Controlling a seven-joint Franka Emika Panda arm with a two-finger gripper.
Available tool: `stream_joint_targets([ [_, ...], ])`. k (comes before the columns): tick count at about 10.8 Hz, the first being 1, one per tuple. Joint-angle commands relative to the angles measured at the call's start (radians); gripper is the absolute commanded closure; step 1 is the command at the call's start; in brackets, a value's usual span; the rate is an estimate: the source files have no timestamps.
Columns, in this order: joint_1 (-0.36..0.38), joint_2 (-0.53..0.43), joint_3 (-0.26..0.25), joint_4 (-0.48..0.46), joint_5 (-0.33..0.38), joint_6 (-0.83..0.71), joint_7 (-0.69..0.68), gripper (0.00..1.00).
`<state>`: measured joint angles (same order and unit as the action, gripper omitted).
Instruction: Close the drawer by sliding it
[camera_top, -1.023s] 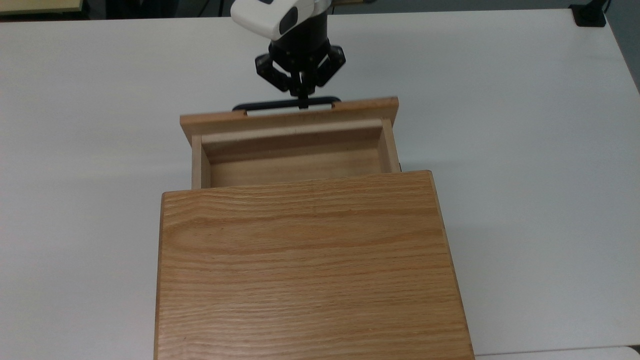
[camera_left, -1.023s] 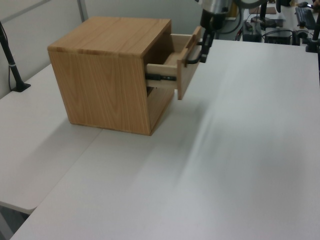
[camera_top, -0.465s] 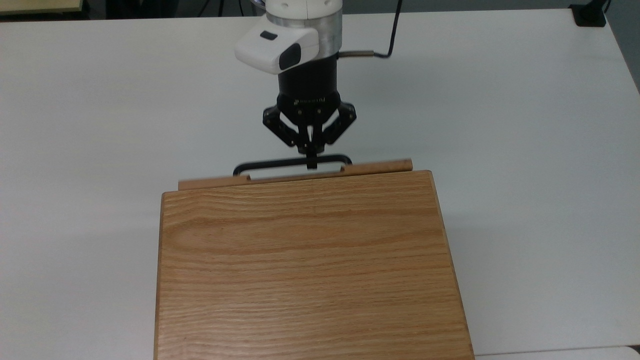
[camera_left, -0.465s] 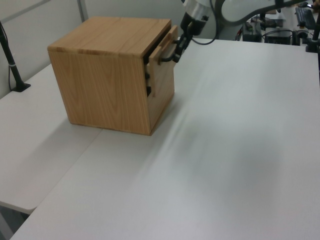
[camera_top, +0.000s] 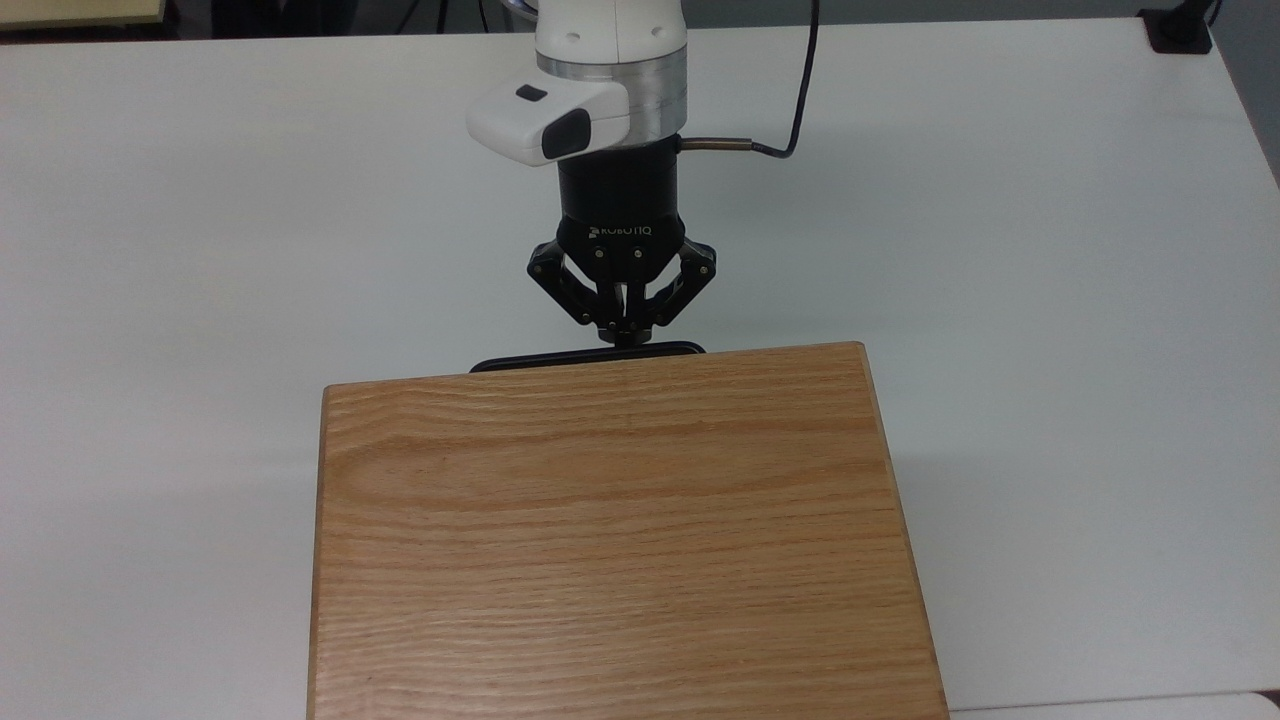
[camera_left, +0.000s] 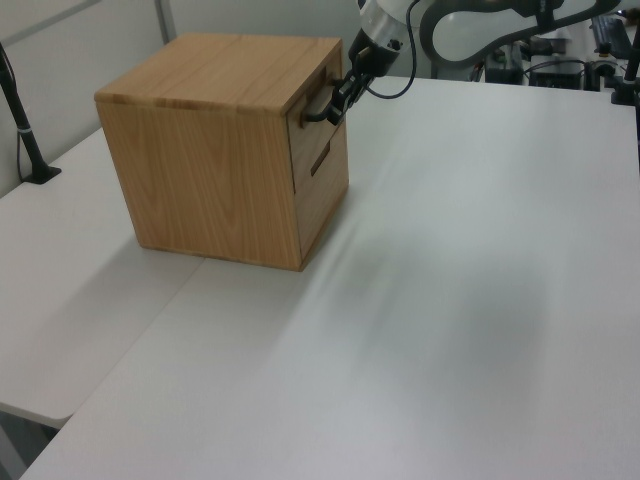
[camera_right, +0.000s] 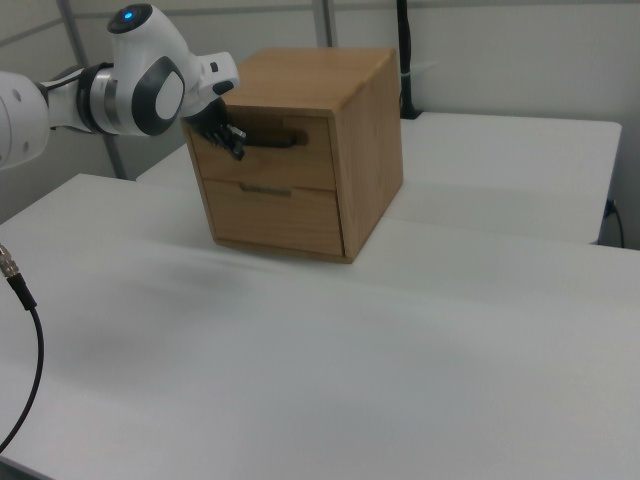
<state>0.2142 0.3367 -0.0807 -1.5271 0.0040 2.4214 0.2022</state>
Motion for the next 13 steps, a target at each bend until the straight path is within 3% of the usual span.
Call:
stream_joint_targets([
  [1,0.001,-0.141,-0.051,-0.018,0.008,-0.216,-0.018,0.94],
  [3,-0.012,-0.240,-0.062,-0.034,0.010,-0.532,-0.110,0.58],
  [4,-0.028,-0.281,-0.065,-0.044,0.010,-0.604,-0.098,0.26],
  [5,-0.033,-0.322,-0.068,-0.073,-0.001,-0.673,-0.096,0.00],
  [9,-0.062,-0.415,-0.068,-0.162,-0.042,-0.771,-0.095,0.00],
  [13,-0.075,-0.409,-0.080,-0.160,-0.042,-0.766,-0.095,0.00],
])
